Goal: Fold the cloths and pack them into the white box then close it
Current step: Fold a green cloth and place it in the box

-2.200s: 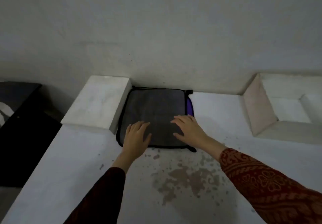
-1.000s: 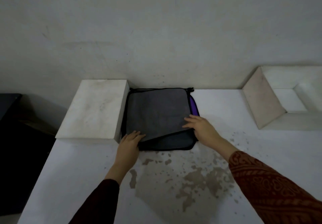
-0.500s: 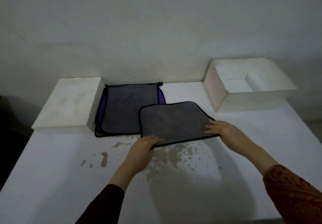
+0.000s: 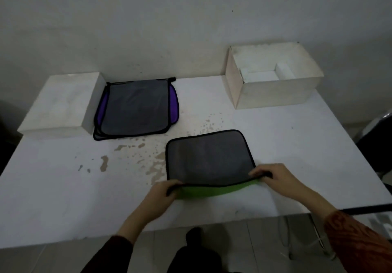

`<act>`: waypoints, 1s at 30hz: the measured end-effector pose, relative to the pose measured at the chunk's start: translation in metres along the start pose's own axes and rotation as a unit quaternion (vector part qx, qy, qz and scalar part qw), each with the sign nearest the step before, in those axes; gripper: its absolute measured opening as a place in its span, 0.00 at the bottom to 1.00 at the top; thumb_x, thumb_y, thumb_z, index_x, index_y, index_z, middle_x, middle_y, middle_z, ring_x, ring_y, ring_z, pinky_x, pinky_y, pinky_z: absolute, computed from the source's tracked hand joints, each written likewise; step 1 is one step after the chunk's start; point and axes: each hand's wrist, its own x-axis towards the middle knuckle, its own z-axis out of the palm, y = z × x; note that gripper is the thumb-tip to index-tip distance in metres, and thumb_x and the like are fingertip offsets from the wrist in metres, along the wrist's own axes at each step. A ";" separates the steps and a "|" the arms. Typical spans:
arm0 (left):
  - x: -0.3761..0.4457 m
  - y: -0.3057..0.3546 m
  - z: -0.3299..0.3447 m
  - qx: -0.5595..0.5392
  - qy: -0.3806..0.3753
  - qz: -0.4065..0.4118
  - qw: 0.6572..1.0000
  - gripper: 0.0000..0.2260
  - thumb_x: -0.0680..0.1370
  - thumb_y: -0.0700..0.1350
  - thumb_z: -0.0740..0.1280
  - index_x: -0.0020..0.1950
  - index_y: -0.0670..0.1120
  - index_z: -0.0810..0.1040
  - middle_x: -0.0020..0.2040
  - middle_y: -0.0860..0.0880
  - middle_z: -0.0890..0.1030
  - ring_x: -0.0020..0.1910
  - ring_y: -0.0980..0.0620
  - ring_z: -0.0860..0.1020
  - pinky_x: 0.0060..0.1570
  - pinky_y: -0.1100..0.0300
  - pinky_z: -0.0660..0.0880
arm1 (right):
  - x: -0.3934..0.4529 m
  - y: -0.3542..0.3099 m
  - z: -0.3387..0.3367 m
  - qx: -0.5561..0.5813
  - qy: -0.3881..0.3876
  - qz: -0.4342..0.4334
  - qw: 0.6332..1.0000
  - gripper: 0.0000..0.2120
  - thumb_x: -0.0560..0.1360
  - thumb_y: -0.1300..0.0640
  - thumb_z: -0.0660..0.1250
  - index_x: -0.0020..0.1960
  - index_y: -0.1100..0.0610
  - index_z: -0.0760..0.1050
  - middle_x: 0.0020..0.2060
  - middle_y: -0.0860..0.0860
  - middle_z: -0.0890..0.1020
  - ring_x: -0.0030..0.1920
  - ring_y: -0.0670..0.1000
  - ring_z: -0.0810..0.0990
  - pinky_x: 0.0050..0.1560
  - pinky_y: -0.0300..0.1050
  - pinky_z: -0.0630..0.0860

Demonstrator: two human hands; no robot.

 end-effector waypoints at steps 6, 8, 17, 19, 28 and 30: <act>0.065 -0.008 -0.031 -0.085 0.193 -0.144 0.967 0.09 0.76 0.43 0.67 0.42 0.37 0.78 0.35 0.45 0.78 0.34 0.50 0.75 0.31 0.61 0.68 | 0.082 0.002 -0.014 0.157 0.165 0.114 0.967 0.06 0.70 0.64 0.72 0.42 0.55 0.78 0.37 0.55 0.82 0.41 0.52 0.78 0.48 0.46 0.75; 0.089 -0.008 -0.034 -0.097 0.216 -0.172 0.956 0.07 0.75 0.43 0.67 0.43 0.39 0.78 0.35 0.46 0.77 0.36 0.49 0.75 0.32 0.61 0.68 | 0.107 0.003 -0.011 0.173 0.185 0.139 0.957 0.04 0.70 0.62 0.72 0.41 0.55 0.78 0.37 0.57 0.81 0.40 0.52 0.77 0.47 0.47 0.73; 0.136 -0.018 -0.032 -0.082 0.231 -0.216 0.945 0.07 0.75 0.45 0.68 0.47 0.42 0.76 0.40 0.47 0.77 0.38 0.48 0.75 0.34 0.60 0.68 | 0.152 0.007 0.004 0.028 0.171 0.191 0.966 0.07 0.72 0.59 0.69 0.48 0.61 0.78 0.42 0.58 0.83 0.43 0.55 0.80 0.40 0.38 0.71; 0.137 -0.022 -0.029 -0.060 0.199 -0.245 0.947 0.11 0.74 0.46 0.68 0.51 0.41 0.73 0.41 0.47 0.76 0.39 0.49 0.74 0.33 0.60 0.68 | 0.147 0.006 0.009 -0.014 0.155 0.227 0.961 0.12 0.71 0.55 0.69 0.51 0.60 0.75 0.46 0.57 0.81 0.47 0.58 0.79 0.44 0.44 0.73; 0.114 -0.017 -0.009 -0.125 0.188 -0.267 0.937 0.04 0.78 0.42 0.59 0.47 0.42 0.67 0.36 0.49 0.72 0.37 0.48 0.72 0.29 0.60 0.65 | 0.108 -0.008 0.039 -0.062 0.094 0.347 0.931 0.24 0.72 0.45 0.65 0.62 0.58 0.69 0.55 0.56 0.77 0.57 0.59 0.75 0.51 0.50 0.74; 0.102 -0.017 -0.003 -0.179 0.234 -0.251 0.922 0.03 0.78 0.37 0.57 0.51 0.42 0.66 0.37 0.47 0.73 0.35 0.49 0.72 0.29 0.59 0.65 | 0.108 -0.009 0.035 0.097 0.100 0.374 0.917 0.22 0.71 0.50 0.67 0.61 0.58 0.71 0.55 0.57 0.79 0.54 0.58 0.78 0.51 0.48 0.76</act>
